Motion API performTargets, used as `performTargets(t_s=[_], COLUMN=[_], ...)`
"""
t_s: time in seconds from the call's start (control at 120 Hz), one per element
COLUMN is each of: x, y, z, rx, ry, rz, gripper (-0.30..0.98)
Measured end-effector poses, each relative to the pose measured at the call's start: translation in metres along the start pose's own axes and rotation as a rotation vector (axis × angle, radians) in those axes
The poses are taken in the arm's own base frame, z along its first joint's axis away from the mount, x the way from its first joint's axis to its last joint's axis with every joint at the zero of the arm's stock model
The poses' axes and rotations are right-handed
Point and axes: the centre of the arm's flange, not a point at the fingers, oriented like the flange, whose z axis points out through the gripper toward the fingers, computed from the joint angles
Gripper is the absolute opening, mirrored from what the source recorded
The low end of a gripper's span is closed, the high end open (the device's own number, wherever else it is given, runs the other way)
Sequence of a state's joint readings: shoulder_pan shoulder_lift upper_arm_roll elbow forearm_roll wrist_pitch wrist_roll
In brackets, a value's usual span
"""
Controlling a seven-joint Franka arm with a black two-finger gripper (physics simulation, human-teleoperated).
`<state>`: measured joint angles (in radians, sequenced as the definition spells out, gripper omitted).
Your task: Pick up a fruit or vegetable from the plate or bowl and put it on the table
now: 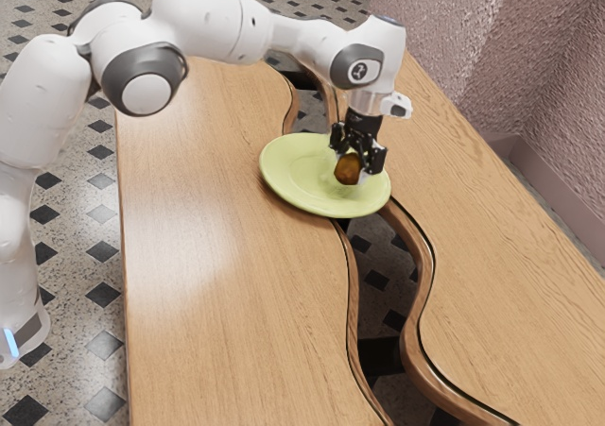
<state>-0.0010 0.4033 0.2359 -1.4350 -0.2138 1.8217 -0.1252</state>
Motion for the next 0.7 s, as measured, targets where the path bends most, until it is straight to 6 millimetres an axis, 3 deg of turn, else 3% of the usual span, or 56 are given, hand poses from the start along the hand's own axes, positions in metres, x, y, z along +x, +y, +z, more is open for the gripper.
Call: performTargets(t_s=[0.067, 0.108, 0.167, 0.242, 0.3, 0.4, 0.55, 0.608, 0.7], x=[-0.009, -0.016, -0.024, -0.033, -0.036, -0.033, -0.033, -0.031, -0.032], y=[0.037, 0.074, 0.132, 0.207, 0.233, 0.251, 0.258, 0.253, 0.208], z=[-0.030, -0.048, -0.058, -0.038, -0.016, 0.017, 0.017, 0.006, -0.043], rx=[-0.019, -0.033, -0.057, -0.105, -0.125, -0.140, -0.166, -0.173, -0.182], ry=[0.068, 0.115, 0.161, 0.171, 0.160, 0.146, 0.170, 0.192, 0.243], rz=[0.054, 0.108, 0.186, 0.276, 0.297, 0.291, 0.261, 0.237, 0.111], gripper=[0.31, 0.32, 0.32, 0.31, 0.30, 0.29, 0.54, 0.59, 0.63])
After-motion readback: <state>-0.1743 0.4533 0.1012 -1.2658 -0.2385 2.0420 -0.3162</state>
